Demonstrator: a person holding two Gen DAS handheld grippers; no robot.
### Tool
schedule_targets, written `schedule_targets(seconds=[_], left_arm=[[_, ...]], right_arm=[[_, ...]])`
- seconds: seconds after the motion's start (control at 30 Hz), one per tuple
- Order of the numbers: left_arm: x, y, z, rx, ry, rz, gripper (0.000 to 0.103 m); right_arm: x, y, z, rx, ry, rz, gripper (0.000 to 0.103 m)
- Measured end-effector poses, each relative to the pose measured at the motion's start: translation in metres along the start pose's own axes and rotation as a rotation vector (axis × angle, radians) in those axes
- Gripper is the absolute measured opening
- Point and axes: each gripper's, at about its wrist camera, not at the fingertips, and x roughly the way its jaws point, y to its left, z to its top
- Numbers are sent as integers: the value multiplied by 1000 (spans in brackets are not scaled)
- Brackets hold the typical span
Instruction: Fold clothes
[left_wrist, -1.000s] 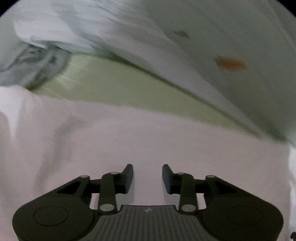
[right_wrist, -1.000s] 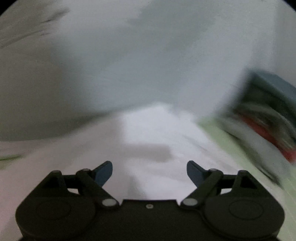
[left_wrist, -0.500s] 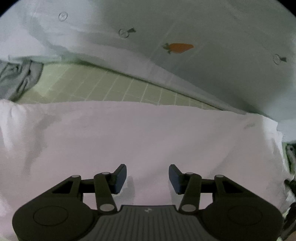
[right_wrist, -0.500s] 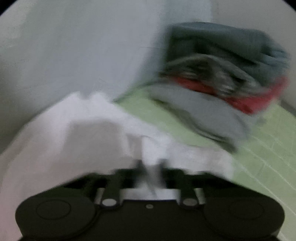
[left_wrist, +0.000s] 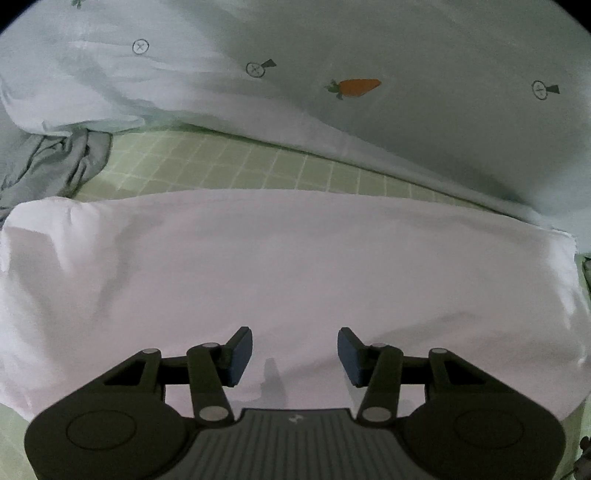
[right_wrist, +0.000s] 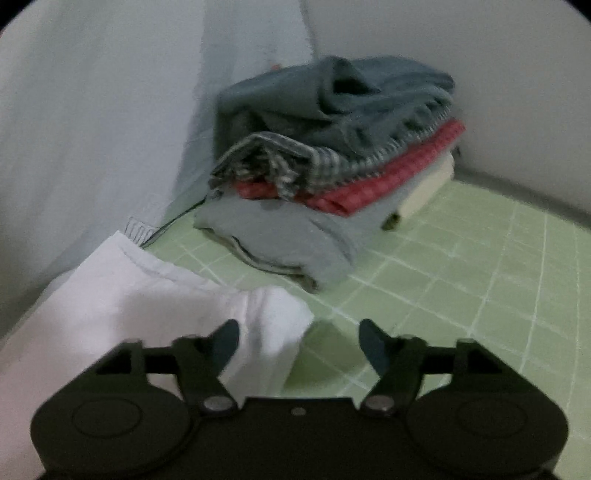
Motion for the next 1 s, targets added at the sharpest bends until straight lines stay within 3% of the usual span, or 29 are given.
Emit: schedule_targets(seconds=[0.2, 0.3, 0.33, 0.37, 0.4, 0.43, 0.47, 0.6, 0.73, 0.87, 1.0], left_arm=[[-14, 0, -6, 0, -23, 4, 55], [-25, 2, -11, -8, -43, 14, 57], [-28, 3, -13, -15, -49, 14, 57], [-34, 6, -15, -24, -59, 12, 57], [-39, 8, -18, -33, -71, 12, 57], [-45, 11, -21, -42, -83, 13, 57], [-50, 15, -24, -55, -95, 18, 57], [-71, 39, -39, -132, -131, 39, 57], [-90, 78, -57, -250, -153, 85, 58], [-102, 129, -78, -401, -144, 123, 59], [-96, 177, -101, -565, -96, 116, 59]], right_arm=[[16, 2, 0, 55, 44, 62, 88], [19, 20, -8, -75, 42, 98, 95], [18, 28, -12, -146, 40, 100, 86], [16, 34, -16, -206, 38, 102, 66], [11, 35, -18, -219, 37, 108, 54], [5, 36, -20, -233, 36, 114, 35], [0, 36, -22, -246, 36, 120, 25], [-24, 26, -27, -256, 33, 113, 17], [-59, -7, -37, -249, 12, 19, 16], [-89, -58, -50, -206, 27, -102, 16], [-103, -96, -62, -168, 69, -134, 23]])
